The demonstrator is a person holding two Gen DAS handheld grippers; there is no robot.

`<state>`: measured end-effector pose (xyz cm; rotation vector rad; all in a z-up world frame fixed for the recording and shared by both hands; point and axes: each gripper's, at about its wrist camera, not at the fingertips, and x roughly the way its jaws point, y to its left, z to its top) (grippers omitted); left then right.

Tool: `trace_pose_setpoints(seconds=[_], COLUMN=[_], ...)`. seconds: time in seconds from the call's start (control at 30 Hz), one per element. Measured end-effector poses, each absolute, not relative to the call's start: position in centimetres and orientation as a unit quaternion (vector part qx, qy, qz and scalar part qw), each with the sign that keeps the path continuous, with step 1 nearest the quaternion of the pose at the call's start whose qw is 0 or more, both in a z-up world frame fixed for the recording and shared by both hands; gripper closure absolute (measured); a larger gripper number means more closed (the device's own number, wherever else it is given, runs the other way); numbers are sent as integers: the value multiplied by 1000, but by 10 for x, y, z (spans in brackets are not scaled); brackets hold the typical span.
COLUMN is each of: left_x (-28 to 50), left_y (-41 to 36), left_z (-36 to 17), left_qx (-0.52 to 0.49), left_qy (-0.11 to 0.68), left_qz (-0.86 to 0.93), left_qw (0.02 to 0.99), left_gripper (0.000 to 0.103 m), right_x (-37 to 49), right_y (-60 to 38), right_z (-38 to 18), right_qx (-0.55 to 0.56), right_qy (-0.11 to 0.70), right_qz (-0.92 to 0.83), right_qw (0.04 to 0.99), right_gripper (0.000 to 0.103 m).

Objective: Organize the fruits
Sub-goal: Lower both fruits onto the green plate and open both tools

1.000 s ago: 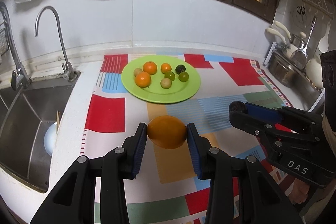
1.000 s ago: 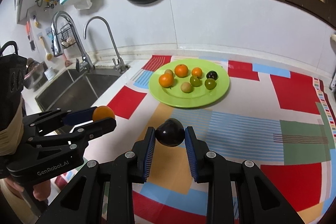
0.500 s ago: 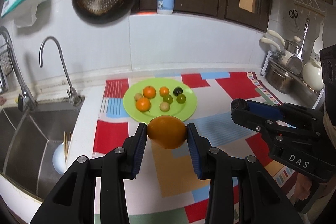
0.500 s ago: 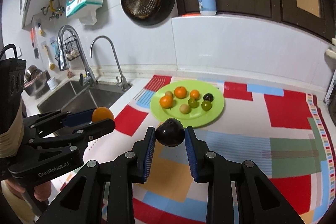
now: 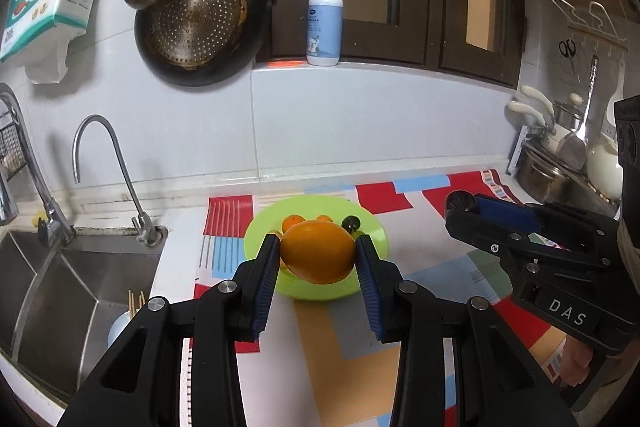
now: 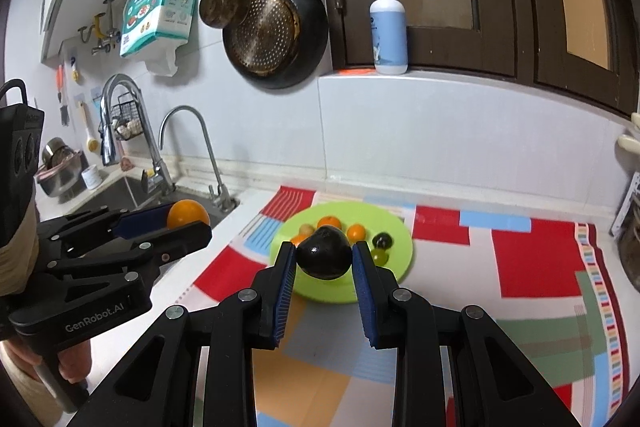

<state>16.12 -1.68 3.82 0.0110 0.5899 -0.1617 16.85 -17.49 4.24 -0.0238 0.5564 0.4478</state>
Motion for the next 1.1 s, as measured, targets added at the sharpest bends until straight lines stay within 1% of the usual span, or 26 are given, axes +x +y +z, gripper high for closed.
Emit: trace_pose_setpoints(seconds=[0.4, 1.1], left_x=[215, 298], left_y=[-14, -13], left_z=[19, -39], left_qx=[-12, -13], left_qy=[325, 380], left_qz=[-81, -90], left_qw=[942, 920], left_gripper=[65, 65], right_x=[219, 304], right_y=[-169, -158], right_z=[35, -26], right_qx=[-10, -1], right_qy=[281, 348], right_qz=[218, 220], right_qw=[934, 911], right_gripper=[73, 73])
